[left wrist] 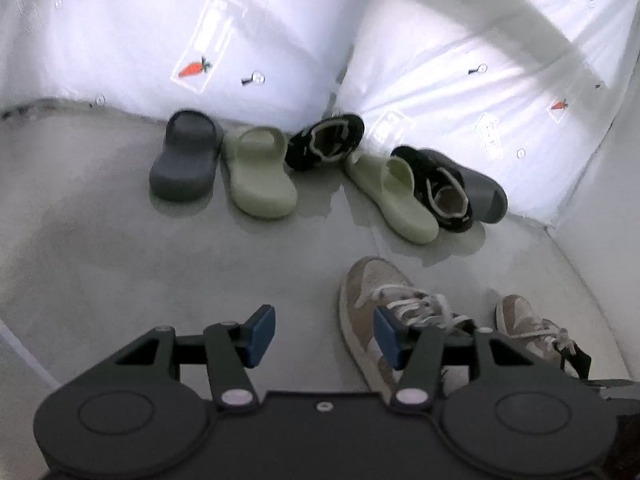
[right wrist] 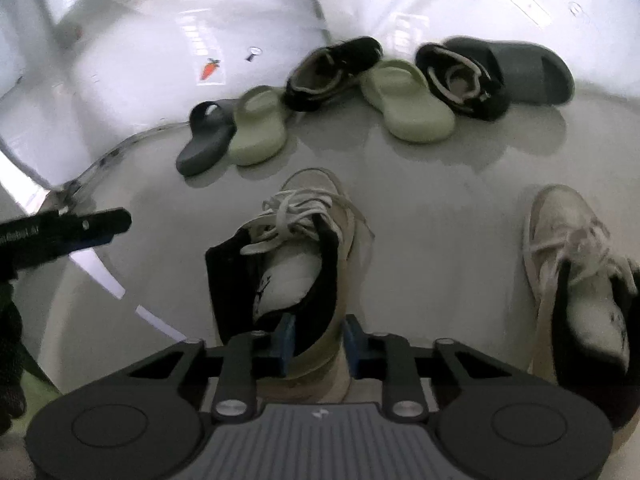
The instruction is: Organize scattered shoes
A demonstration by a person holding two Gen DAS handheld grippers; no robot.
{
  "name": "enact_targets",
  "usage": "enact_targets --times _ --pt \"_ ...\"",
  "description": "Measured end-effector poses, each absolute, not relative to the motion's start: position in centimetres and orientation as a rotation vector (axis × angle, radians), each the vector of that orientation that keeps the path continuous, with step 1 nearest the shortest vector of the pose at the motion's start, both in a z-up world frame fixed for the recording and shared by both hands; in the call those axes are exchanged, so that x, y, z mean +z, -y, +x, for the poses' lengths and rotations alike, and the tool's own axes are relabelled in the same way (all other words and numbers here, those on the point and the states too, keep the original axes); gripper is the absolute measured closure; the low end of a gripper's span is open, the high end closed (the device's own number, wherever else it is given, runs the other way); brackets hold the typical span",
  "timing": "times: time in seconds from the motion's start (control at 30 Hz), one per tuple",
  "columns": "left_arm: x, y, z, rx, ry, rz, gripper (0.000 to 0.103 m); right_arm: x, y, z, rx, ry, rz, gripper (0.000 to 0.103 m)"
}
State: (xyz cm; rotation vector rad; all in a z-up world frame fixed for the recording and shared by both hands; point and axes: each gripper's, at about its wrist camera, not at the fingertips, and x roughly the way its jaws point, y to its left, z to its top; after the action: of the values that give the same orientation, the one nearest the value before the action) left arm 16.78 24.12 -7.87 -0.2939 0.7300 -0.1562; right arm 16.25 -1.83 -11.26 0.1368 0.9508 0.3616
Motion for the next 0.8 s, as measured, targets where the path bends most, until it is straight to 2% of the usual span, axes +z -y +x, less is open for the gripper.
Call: enact_targets --times 0.4,0.6,0.8 --pt "-7.4 -28.5 19.0 -0.123 -0.662 -0.342 0.048 -9.0 -3.8 17.6 0.627 -1.067 -0.041 0.071" --pt "-7.2 -29.4 19.9 -0.078 -0.630 -0.373 0.048 -9.9 -6.3 18.1 0.818 -1.160 -0.125 0.073" --pt "-7.0 -29.8 20.1 -0.066 -0.615 -0.374 0.048 -10.0 -10.3 18.4 0.980 -1.098 -0.279 0.073"
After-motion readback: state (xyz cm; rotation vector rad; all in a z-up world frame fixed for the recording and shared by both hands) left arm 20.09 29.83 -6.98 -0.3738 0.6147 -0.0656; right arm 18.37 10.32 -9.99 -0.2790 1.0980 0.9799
